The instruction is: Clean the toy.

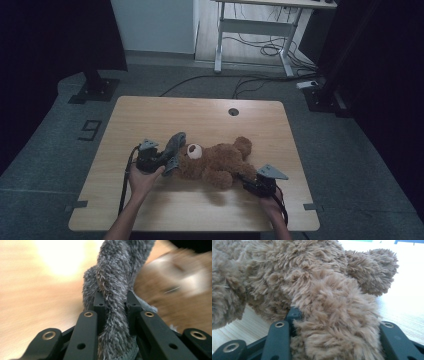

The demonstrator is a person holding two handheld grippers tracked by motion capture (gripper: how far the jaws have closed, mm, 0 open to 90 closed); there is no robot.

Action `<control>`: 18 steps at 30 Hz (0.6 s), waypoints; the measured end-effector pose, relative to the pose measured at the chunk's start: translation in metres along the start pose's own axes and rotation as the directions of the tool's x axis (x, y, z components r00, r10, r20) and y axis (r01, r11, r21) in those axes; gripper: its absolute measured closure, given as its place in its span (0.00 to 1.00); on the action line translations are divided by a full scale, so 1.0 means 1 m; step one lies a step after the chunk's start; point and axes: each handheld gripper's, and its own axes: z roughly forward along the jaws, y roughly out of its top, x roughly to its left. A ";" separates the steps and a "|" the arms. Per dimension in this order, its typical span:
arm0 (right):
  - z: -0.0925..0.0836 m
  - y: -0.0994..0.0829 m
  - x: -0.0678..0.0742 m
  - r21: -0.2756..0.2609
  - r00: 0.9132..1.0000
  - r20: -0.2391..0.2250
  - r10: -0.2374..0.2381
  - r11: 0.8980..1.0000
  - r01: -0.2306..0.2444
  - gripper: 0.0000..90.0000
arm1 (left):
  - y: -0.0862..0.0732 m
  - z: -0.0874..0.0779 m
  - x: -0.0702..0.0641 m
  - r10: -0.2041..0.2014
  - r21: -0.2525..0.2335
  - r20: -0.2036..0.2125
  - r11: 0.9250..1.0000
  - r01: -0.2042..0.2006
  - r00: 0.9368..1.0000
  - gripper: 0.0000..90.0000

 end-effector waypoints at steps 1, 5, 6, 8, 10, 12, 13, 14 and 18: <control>0.000 0.000 -0.001 0.000 1.000 0.002 0.001 1.000 -0.001 0.57 | -0.008 0.008 0.003 0.000 0.034 0.013 0.999 0.000 1.000 0.85; 0.000 -0.001 -0.002 -0.001 1.000 0.005 0.005 1.000 -0.005 0.57 | -0.019 0.018 0.004 -0.007 0.045 0.032 0.999 0.005 0.999 0.85; 0.001 -0.001 -0.002 -0.002 1.000 0.005 0.009 1.000 -0.009 0.57 | -0.019 0.018 0.003 0.001 0.050 0.024 0.999 -0.002 1.000 0.85; 0.001 -0.001 -0.001 0.001 1.000 0.008 0.011 1.000 -0.011 0.57 | -0.018 0.018 0.003 -0.003 0.053 0.014 0.999 0.002 1.000 0.85; 0.001 -0.001 -0.001 0.001 1.000 0.014 0.006 1.000 -0.006 0.57 | -0.016 0.014 0.004 0.001 0.049 -0.006 0.999 -0.001 1.000 0.84; 0.000 -0.001 -0.001 0.001 1.000 0.016 0.004 1.000 -0.004 0.57 | -0.014 0.005 0.006 -0.005 0.014 -0.008 1.000 0.005 1.000 0.84; 0.000 -0.002 -0.001 -0.001 1.000 0.017 0.004 1.000 -0.004 0.56 | -0.012 0.000 0.006 -0.004 -0.003 -0.004 1.000 0.004 1.000 0.84; 0.000 -0.002 -0.002 -0.001 1.000 0.018 0.002 1.000 -0.002 0.56 | -0.009 -0.006 0.005 0.004 -0.014 0.000 1.000 -0.004 1.000 0.84; -0.001 -0.002 -0.004 -0.004 1.000 0.025 0.009 1.000 -0.009 0.54 | -0.004 -0.032 0.000 0.054 -0.046 -0.022 0.997 -0.055 0.998 0.84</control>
